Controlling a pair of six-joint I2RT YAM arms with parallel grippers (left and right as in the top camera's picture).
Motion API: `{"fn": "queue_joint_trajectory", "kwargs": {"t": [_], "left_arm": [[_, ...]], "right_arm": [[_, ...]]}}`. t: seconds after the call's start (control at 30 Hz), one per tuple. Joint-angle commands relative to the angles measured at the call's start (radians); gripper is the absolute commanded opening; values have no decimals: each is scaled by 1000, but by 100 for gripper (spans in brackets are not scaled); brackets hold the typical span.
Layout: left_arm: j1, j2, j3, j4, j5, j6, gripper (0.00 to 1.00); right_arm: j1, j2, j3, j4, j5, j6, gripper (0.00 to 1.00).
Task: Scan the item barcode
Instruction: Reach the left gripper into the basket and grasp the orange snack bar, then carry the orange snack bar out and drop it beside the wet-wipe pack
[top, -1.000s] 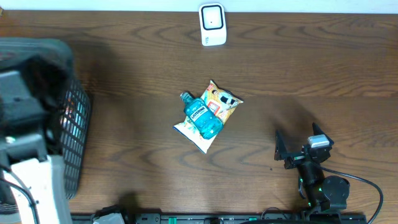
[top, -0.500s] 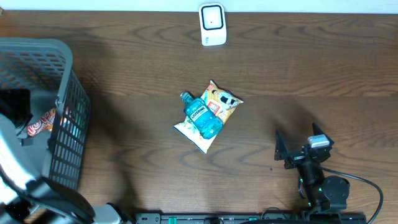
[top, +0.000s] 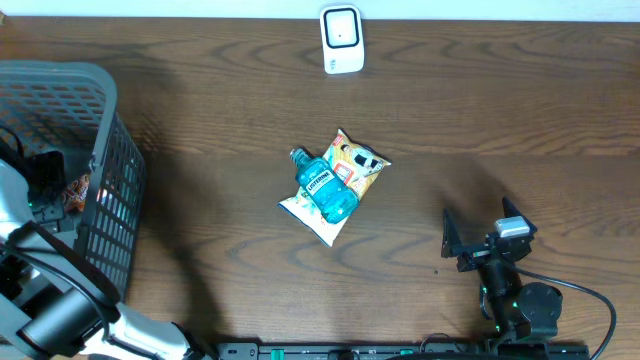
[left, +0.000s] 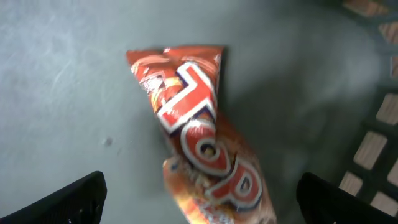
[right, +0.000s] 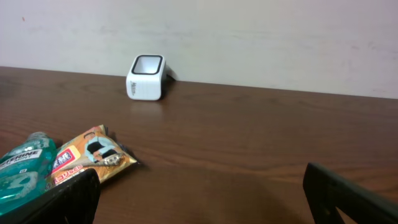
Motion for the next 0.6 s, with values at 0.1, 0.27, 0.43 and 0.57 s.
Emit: {"fn": "queue_joint_trajectory", "kwargs": {"t": [0.1, 0.27, 0.43, 0.57], "left_arm": [[2, 77, 1, 31, -38, 3, 98], [1, 131, 0, 45, -30, 48, 62], [9, 114, 2, 52, -31, 104, 8], [25, 39, 14, 53, -30, 104, 7]], "right_arm": [[8, -1, -1, -4, 3, -4, 99], [8, -1, -1, -4, 3, -4, 99], [8, -1, -1, -4, 3, -4, 99], [8, -1, -1, -4, 3, -4, 99]]}}
